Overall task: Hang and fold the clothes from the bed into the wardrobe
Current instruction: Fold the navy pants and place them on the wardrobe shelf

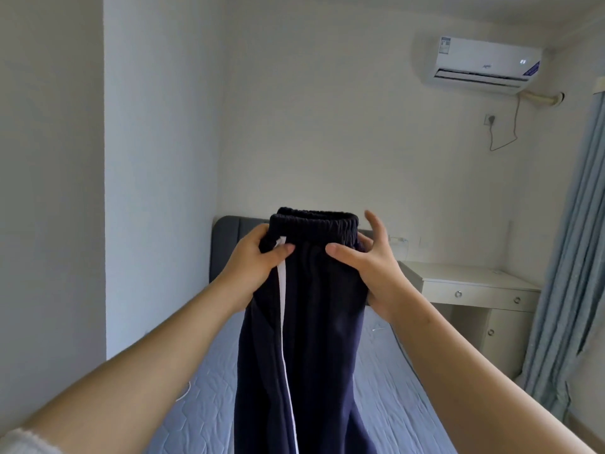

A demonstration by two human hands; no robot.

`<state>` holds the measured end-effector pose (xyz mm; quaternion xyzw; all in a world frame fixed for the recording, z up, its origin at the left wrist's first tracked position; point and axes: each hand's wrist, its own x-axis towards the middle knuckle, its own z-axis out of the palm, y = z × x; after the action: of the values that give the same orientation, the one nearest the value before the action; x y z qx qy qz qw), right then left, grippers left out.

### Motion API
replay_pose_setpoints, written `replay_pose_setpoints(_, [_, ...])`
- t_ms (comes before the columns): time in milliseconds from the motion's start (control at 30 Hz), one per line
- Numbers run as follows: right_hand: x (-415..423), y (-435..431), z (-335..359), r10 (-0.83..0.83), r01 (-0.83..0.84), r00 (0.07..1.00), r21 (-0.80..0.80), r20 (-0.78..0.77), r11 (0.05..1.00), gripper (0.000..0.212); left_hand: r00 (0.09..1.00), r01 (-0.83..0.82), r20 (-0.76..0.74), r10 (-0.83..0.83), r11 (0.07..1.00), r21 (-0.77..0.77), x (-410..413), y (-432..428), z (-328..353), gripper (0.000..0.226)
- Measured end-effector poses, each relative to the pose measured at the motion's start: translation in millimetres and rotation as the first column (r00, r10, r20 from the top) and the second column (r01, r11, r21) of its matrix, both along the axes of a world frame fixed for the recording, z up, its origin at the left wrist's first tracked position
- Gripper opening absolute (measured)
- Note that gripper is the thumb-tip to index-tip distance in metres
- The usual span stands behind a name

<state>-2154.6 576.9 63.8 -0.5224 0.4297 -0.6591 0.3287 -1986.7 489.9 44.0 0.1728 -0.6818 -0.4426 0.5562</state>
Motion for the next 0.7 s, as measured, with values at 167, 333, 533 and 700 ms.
replay_pose_setpoints(167, [-5,4,3,-0.001,0.011,0.996,0.102,-0.093,0.995,0.024,0.997,0.059,0.045,-0.061,0.998,0.034,7,1,20,0.015])
replay_pose_setpoints(333, [-14,13,18,0.129,-0.143,0.983,0.103,0.132,0.984,0.018,0.974,0.175,0.123,-0.19,0.977,0.125,26,4,45,0.013])
replay_pose_setpoints(533, [-12,22,38,0.26,-0.29,0.939,0.113,0.226,0.95,0.026,0.947,0.316,-0.016,-0.32,0.925,0.213,36,14,67,0.02])
replay_pose_setpoints(700, [-11,22,39,0.25,-0.274,0.943,0.089,0.22,0.958,0.043,0.948,0.317,-0.037,-0.315,0.937,0.148,36,25,66,0.021])
